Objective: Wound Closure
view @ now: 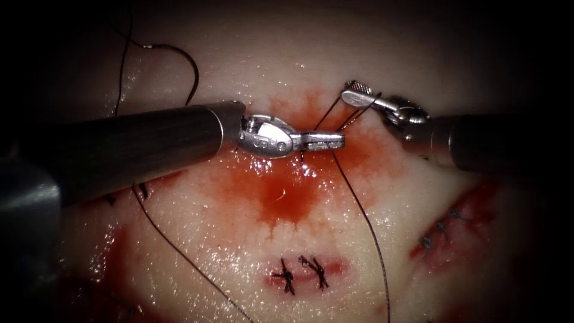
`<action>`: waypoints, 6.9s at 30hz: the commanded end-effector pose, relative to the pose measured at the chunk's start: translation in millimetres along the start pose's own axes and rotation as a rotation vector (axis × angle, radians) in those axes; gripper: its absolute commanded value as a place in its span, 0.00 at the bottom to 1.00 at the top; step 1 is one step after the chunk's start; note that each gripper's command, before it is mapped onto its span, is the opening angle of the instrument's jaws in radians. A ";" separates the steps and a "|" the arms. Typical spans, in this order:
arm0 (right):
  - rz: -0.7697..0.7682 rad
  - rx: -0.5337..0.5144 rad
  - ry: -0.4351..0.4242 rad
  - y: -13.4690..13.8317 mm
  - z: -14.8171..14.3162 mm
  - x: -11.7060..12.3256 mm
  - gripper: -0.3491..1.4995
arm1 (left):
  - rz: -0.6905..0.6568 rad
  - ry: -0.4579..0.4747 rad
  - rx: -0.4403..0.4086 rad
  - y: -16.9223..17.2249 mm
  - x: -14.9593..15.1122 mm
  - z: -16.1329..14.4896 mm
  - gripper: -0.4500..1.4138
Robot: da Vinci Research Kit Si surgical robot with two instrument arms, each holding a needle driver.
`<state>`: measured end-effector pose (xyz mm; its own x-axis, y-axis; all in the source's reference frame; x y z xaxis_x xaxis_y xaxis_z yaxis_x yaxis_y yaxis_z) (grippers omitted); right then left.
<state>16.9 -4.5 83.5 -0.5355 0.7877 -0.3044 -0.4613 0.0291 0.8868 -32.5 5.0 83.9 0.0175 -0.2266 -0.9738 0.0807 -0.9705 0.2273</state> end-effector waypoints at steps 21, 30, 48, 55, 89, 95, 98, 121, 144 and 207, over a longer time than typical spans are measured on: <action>-0.250 0.033 -0.052 -5.3 1.2 -3.6 0.00 | -0.019 -0.022 0.004 -0.9 0.8 -4.3 0.00; -0.445 0.119 -0.024 -10.1 -0.4 -6.3 0.00 | -0.063 -0.081 0.042 -5.4 1.6 -8.4 0.00; -0.550 0.232 -0.161 -8.2 -3.2 -12.7 0.00 | -0.043 -0.275 0.203 -18.2 -4.0 -12.7 0.00; -0.552 0.253 -0.200 -9.3 -3.8 -13.6 0.00 | 0.029 -0.374 0.304 -21.6 -5.6 -12.9 0.00; -0.577 0.295 -0.290 -11.7 -6.8 -17.0 0.00 | 0.410 -0.806 0.485 -31.3 -11.9 -14.1 0.00; -0.596 0.312 -0.335 -11.3 -7.8 -18.2 0.00 | 0.449 -0.830 0.480 -32.3 -12.7 -14.6 0.00; -0.604 0.298 -0.347 -10.9 -8.0 -18.2 0.00 | 0.458 -0.838 0.487 -32.8 -13.0 -14.8 0.00; -0.603 0.377 -0.276 -11.0 -6.1 -16.7 0.70 | 0.319 -0.540 0.479 -29.7 -10.2 -13.9 0.00; -0.659 0.288 -0.256 -10.6 -8.1 -6.4 0.78 | 0.091 -0.088 0.371 -22.9 12.6 -10.1 0.00; -1.077 0.140 -0.233 -11.7 5.0 -9.8 0.98 | 0.016 0.022 0.285 -20.3 23.8 -12.6 0.00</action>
<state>30.1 -9.2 77.4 0.2513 0.4068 -0.8783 -0.5178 0.8231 0.2332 -20.7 19.9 55.6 0.0369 -0.2405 -0.9699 -0.2037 -0.9520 0.2283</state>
